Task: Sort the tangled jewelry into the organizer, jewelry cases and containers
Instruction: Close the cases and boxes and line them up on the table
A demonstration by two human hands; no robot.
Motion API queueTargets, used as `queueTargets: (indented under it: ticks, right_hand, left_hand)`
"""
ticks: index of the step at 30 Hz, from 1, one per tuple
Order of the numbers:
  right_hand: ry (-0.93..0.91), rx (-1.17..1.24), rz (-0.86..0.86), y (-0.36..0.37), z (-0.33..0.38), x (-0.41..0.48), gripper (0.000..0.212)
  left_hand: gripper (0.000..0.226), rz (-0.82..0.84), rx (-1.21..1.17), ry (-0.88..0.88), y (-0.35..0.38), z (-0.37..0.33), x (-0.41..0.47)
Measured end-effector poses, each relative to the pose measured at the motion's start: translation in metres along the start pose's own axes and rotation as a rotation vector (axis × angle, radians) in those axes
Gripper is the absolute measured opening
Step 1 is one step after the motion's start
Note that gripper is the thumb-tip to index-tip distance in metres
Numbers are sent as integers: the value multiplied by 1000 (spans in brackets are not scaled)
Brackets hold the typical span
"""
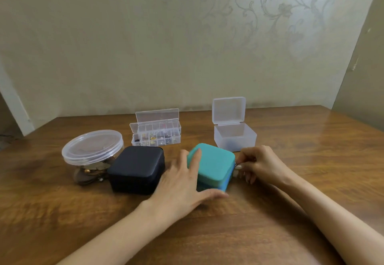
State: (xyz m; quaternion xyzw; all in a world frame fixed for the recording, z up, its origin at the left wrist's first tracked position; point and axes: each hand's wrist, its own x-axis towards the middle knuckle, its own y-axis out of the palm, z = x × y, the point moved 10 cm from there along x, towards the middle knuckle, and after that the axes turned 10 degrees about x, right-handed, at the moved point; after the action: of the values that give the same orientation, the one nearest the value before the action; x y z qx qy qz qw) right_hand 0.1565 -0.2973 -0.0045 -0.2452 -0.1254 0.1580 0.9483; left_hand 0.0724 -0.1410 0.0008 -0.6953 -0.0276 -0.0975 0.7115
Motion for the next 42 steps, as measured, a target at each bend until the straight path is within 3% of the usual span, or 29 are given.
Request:
queueTargets:
  ticks: [4, 7, 9, 11, 13, 16, 19, 23, 29, 34, 38, 42]
  right_hand:
    - [-35, -57, 49, 6, 6, 2, 27]
    - [-54, -56, 106, 14, 12, -2, 29]
    - [-65, -56, 103, 14, 13, -3, 31]
    - [-44, -41, 127, 16, 14, -4, 27]
    - [-4, -16, 213, 22, 13, -7, 21]
    - [26, -19, 304, 27, 13, -10, 11]
    - [32, 16, 257, 23, 11, -8, 13]
    - [9, -51, 100, 8, 5, 2, 20]
    - [-83, -112, 147, 16, 16, -4, 22]
    - [-69, -112, 182, 13, 21, -5, 28]
    - [-17, -89, 357, 20, 20, -14, 13]
    - [-22, 9, 408, 23, 19, -14, 14]
  left_hand:
    - [105, 22, 340, 157, -25, -12, 2]
    - [110, 208, 182, 304, -5, -22, 14]
    - [108, 243, 38, 356, 3, -28, 18]
    - [106, 162, 45, 306, 4, -27, 24]
    - [106, 114, 82, 140, 4, -17, 29]
    - [110, 155, 135, -68, 4, -10, 31]
    - [117, 227, 177, -121, -1, -10, 27]
    - [106, 362, 176, 96, -10, -16, 19]
    - [101, 366, 25, 393, -12, -50, 11]
    - [96, 304, -52, 334, 1, -46, 15]
    - [95, 274, -6, 138, 0, -21, 29]
    - [88, 262, 123, 6, -4, -20, 34]
